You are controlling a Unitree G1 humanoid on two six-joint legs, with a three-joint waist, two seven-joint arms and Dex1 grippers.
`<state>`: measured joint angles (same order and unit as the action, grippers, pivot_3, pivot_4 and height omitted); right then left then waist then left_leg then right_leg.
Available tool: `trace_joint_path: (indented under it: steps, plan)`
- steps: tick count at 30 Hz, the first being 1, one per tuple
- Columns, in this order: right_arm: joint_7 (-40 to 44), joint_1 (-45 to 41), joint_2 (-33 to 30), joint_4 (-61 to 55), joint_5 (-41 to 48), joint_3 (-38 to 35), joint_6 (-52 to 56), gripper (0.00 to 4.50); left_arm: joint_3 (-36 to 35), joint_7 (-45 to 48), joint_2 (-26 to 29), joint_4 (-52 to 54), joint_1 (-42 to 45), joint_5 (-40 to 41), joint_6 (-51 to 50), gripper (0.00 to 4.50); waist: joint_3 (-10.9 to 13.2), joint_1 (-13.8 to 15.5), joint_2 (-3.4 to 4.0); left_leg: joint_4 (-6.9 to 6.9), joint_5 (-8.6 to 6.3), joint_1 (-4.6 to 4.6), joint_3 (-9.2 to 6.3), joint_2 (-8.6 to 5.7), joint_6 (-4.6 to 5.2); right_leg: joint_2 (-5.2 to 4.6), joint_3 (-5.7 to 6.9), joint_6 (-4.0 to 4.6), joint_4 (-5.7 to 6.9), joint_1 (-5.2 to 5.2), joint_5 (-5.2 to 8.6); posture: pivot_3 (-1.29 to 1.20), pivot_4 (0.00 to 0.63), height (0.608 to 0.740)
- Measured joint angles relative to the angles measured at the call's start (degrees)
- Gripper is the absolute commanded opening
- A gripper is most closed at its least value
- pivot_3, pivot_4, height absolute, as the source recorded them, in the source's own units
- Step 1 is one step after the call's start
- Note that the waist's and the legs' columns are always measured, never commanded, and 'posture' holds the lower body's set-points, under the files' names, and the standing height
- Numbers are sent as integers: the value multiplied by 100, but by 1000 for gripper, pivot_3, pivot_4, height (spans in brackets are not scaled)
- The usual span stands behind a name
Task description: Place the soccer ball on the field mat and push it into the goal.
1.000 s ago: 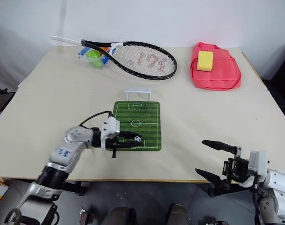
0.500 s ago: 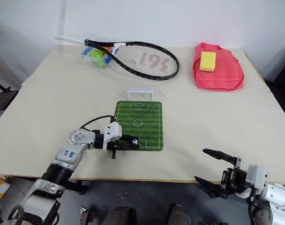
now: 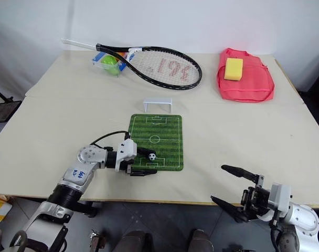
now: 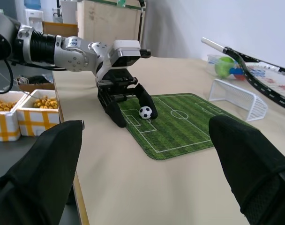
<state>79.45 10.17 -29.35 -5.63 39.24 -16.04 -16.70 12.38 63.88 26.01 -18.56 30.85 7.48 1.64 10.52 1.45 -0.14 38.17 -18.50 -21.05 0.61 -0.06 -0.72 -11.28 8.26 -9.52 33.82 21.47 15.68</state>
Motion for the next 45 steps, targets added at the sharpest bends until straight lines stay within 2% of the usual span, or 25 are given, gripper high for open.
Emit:
trace_joint_path:
  steps: [10,15,20,23,26,32,38,45]
  plan:
    - [-814,-295,-165,-913,-87,259,805,4500,-195,13,70,294,-113,116,36,3493,0,4,0,1,-1,-2,0,0,1,0,0,0,0,1,0,0,150,740]
    - [-990,-391,-199,-1059,-86,367,1069,4500,-572,371,596,985,-445,692,-263,3493,0,-17,0,-1,-2,-2,0,4,0,1,0,1,0,4,0,0,150,740]
    - [-1000,-532,-197,-1042,-97,402,1066,4500,-1421,590,1135,1728,-901,1497,-577,3493,1,-15,1,-1,-3,-1,-1,4,0,0,-2,1,0,4,0,0,150,740]
    - [-992,-620,-199,-990,-103,399,1043,4500,-1764,796,1371,1944,-1379,1854,-670,2924,2,-16,3,-3,-4,0,-1,4,-1,1,-3,1,0,4,0,0,150,740]
    - [-937,-719,-233,-951,-116,408,1041,4500,-1808,1083,1538,2059,-2005,1949,-658,2011,4,-15,6,-2,-6,0,1,4,1,1,-4,1,-1,5,0,0,150,740]
    - [-769,-1005,-475,-837,-228,415,1003,4500,-1650,1084,1230,2248,-2614,1938,-544,145,4,7,6,0,-9,-3,-1,4,3,1,-4,1,-2,5,0,0,150,740]
    - [-443,-1160,-1066,-421,-263,182,1011,4500,-983,672,570,2653,-2724,1786,-532,65,4,6,9,1,-11,0,6,4,6,1,-9,1,-2,4,-1,0,150,740]
    - [-455,-1047,-1104,-71,-422,2,949,4500,-618,76,170,2402,-2174,1324,-534,65,4,5,9,4,-11,0,10,3,6,1,-10,0,-3,4,-1,0,150,740]
